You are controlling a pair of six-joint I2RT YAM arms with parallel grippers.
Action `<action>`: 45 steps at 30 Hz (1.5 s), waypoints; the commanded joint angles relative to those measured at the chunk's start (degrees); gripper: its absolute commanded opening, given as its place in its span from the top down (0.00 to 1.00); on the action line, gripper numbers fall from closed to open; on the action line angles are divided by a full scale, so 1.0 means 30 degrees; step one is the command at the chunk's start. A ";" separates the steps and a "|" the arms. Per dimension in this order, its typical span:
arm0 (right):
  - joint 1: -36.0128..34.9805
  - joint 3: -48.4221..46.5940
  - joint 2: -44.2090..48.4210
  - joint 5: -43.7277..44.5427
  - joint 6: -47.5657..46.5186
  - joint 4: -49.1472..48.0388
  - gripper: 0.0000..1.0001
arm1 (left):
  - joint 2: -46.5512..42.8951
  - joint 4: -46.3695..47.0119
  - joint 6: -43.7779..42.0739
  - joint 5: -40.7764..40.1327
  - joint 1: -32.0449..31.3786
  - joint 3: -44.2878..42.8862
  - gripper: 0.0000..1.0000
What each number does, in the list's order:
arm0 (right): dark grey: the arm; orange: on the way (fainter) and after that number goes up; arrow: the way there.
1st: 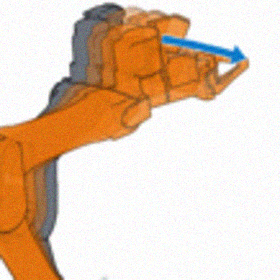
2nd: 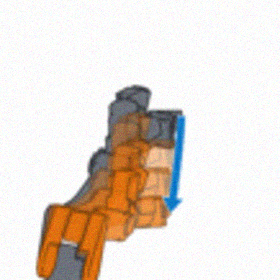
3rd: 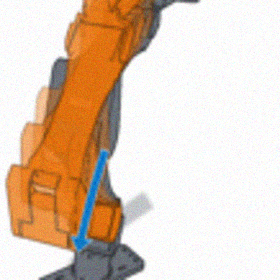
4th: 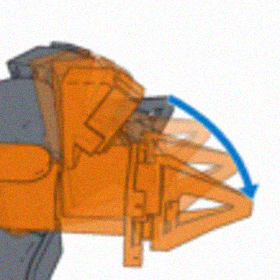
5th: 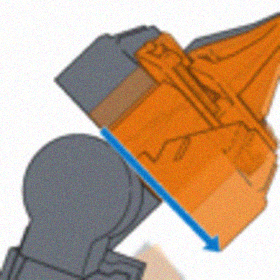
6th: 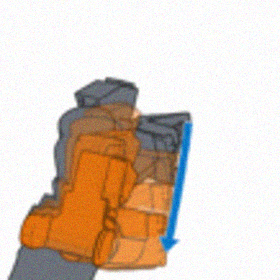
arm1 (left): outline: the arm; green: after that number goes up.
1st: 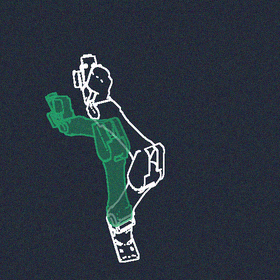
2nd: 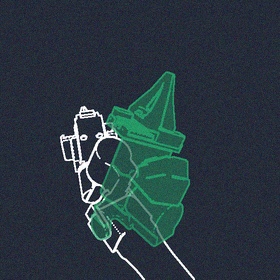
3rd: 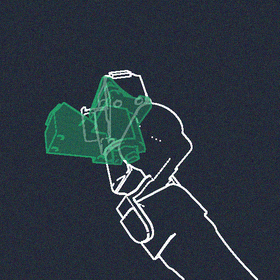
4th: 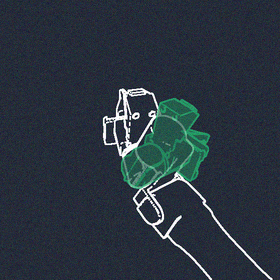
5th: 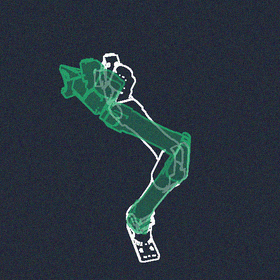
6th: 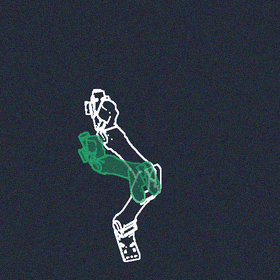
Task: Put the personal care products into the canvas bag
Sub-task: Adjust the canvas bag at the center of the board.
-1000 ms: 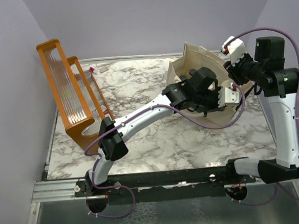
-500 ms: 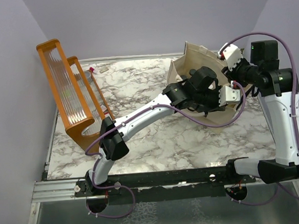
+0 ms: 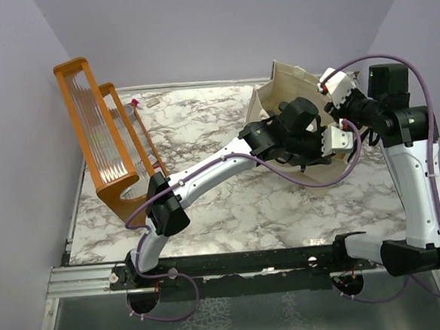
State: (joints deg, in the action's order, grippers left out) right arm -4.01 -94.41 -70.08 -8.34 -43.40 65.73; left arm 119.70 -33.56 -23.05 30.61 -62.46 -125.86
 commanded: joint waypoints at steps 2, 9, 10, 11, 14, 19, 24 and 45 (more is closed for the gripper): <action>0.0136 -0.0849 -0.0077 -0.1090 -0.0763 0.1195 0.99 | -0.0464 0.0347 0.0203 0.1347 -0.0218 -0.0526 1.00; 0.0136 -0.1614 0.0004 -0.1732 -0.0201 0.1506 0.99 | -0.0864 0.0437 0.0216 0.0903 -0.0188 -0.0526 1.00; 0.0139 -0.1654 0.0026 -0.1725 -0.0137 0.1527 0.99 | -0.0922 0.0472 0.0227 0.0908 -0.0187 -0.0526 0.99; 0.0136 -0.1700 0.0039 -0.1691 -0.0078 0.1519 0.99 | -0.0955 0.0513 0.0258 0.0901 -0.0202 -0.0526 0.97; 0.0158 -0.1896 0.0092 -0.1532 0.0073 0.1532 0.99 | -0.1073 0.0601 0.0367 0.0928 -0.0158 -0.0440 0.85; 0.0136 -0.2339 0.0094 -0.1476 0.0139 0.1734 0.99 | -0.1360 0.0411 0.0450 0.0853 -0.0160 -0.0492 0.56; 0.0136 -0.2383 0.0180 -0.1273 0.0168 0.1740 0.99 | -0.1806 -0.0213 0.0196 0.0829 0.0054 -0.0563 0.32; 0.0150 -0.2175 0.0617 -0.0634 0.0937 0.1158 0.99 | -0.2616 0.4974 0.6884 0.0446 0.3437 0.2522 0.25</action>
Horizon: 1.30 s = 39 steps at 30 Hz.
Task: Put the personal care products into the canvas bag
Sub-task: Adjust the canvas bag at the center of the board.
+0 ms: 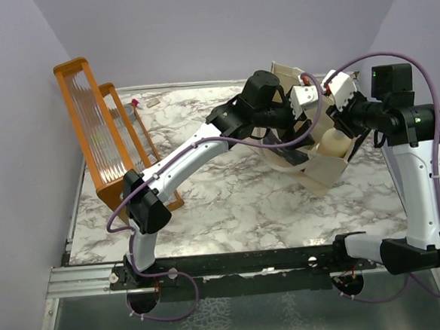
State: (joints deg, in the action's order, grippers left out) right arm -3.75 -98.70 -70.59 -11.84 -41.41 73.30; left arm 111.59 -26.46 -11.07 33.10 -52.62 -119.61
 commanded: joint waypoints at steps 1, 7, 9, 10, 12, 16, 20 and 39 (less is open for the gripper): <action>0.0050 -0.0736 0.0841 0.0585 0.0316 -0.1374 0.99 | 0.0185 0.3048 0.3415 -0.0284 0.0331 0.0584 0.25; 0.0048 -0.0756 0.0896 0.0505 0.0413 -0.1492 0.99 | 0.0811 0.4961 0.5657 -0.0457 0.0873 0.0695 0.27; 0.0049 -0.0765 0.0923 0.0445 0.0457 -0.1474 0.99 | 0.1237 0.5249 0.6085 -0.0297 0.0879 0.0556 0.31; 0.0048 -0.0738 0.0955 0.0432 0.0478 -0.1491 0.99 | 0.1467 0.5487 0.6665 -0.0006 0.0886 0.0518 0.33; 0.0048 -0.0721 0.0970 0.0452 0.0516 -0.1534 0.99 | 0.1903 0.6029 0.7718 0.0651 0.0868 0.0511 0.36; 0.0049 -0.0804 0.1050 0.0423 0.0531 -0.1510 0.99 | 0.2504 0.6597 0.9665 0.0211 0.0867 0.0550 0.44; 0.0051 -0.0851 0.1058 0.0107 0.0517 -0.1395 0.99 | 0.3000 0.6555 1.0478 -0.0948 0.0765 0.0040 0.53; 0.0048 -0.1079 0.1204 -0.0846 0.0626 -0.1308 0.99 | 0.4999 0.5635 1.0037 -0.1273 -0.0377 -0.2433 0.57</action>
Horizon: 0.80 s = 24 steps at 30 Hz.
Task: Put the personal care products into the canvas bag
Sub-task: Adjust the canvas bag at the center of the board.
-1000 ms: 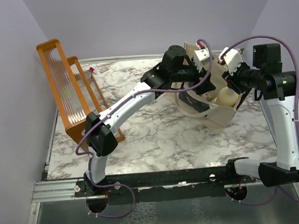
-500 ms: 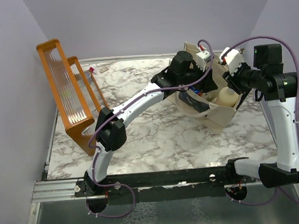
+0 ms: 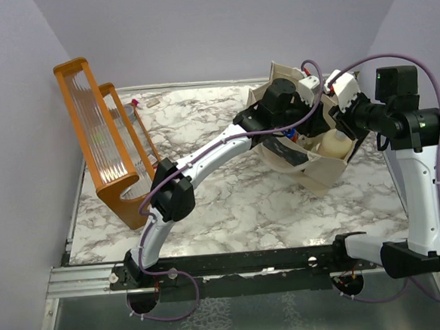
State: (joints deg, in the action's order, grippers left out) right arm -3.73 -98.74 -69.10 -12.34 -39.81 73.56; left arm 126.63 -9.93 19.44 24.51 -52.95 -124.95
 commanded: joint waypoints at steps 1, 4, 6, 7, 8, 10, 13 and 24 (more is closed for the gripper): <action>0.0041 -0.1085 0.0684 -0.0665 0.0088 -0.1385 0.99 | -0.0046 0.0115 -0.0212 0.1824 -0.0319 -0.0656 0.57; 0.0041 -0.1086 0.0660 -0.0717 0.0016 -0.1359 0.99 | -0.0047 0.0071 -0.0396 0.2362 -0.0501 -0.0627 0.57; 0.0041 -0.1078 0.0659 -0.0721 -0.0090 -0.1333 0.99 | 0.0014 0.0044 -0.0516 0.2609 -0.0670 -0.0627 0.57; 0.0041 -0.1025 0.0670 -0.0666 -0.0155 -0.1330 0.99 | 0.0063 0.0025 -0.0527 0.2738 -0.0750 -0.0627 0.57; 0.0041 -0.0974 0.0704 -0.0597 -0.0196 -0.1348 0.99 | 0.0146 0.0026 -0.0544 0.2868 -0.0852 -0.0627 0.58; 0.0041 -0.0864 0.0752 -0.0506 -0.0310 -0.1364 0.99 | 0.0210 0.0027 -0.0550 0.3101 -0.1078 -0.0627 0.58; 0.0041 -0.0782 0.0761 -0.0458 -0.0395 -0.1348 0.99 | 0.0269 0.0051 -0.0552 0.3317 -0.1364 -0.0721 0.58; 0.0048 -0.0352 0.0710 -0.0243 -0.0714 -0.1547 0.99 | 0.0799 0.0436 -0.0328 0.3762 -0.1979 -0.0843 0.58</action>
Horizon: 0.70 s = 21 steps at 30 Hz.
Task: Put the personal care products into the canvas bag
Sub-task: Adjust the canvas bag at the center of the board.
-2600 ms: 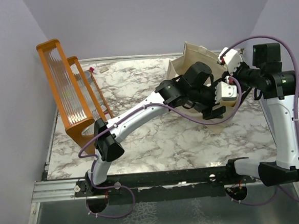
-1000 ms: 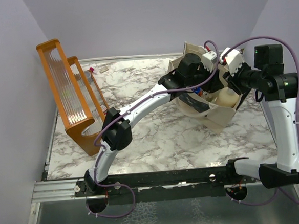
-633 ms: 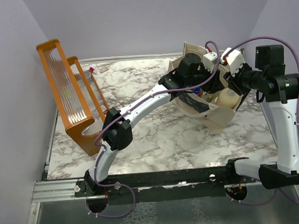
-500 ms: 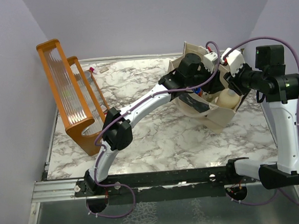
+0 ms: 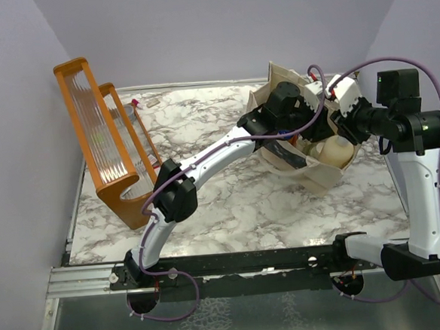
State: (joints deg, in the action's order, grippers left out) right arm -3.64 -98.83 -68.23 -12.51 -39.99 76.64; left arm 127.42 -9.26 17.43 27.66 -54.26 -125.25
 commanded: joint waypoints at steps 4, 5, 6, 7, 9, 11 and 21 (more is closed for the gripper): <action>0.0027 -0.0105 0.0439 0.0077 -0.0802 -0.2693 0.99 | 0.0833 0.0535 0.0630 0.2777 -0.1538 -0.0816 0.58; 0.0028 -0.0017 0.0432 0.0158 -0.0860 -0.2739 0.99 | 0.0918 0.0668 0.0741 0.2852 -0.1542 -0.0818 0.58; 0.0014 0.0071 0.0460 0.0223 -0.0877 -0.2767 0.99 | 0.1005 0.0802 0.0883 0.2924 -0.1568 -0.0844 0.58; 0.0012 0.0173 0.0441 0.0268 -0.0902 -0.2770 0.99 | 0.1115 0.0940 0.1025 0.2962 -0.1571 -0.0887 0.58; 0.0014 0.0342 0.0447 0.0260 -0.0909 -0.2819 0.99 | 0.1333 0.1052 0.1152 0.3045 -0.1641 -0.1038 0.58; 0.0012 0.0467 0.0460 0.0131 -0.0908 -0.2864 0.99 | 0.1417 0.1084 0.1108 0.3084 -0.1709 -0.1124 0.58; 0.0012 0.1666 0.0180 -0.0909 -0.1287 -0.3292 0.99 | 0.1809 0.0893 0.0478 0.3217 -0.1719 -0.1640 0.58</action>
State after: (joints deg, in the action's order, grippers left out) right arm -3.25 -95.18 -68.20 -11.73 -40.86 75.64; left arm 132.16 -6.92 18.46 29.36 -54.83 -127.37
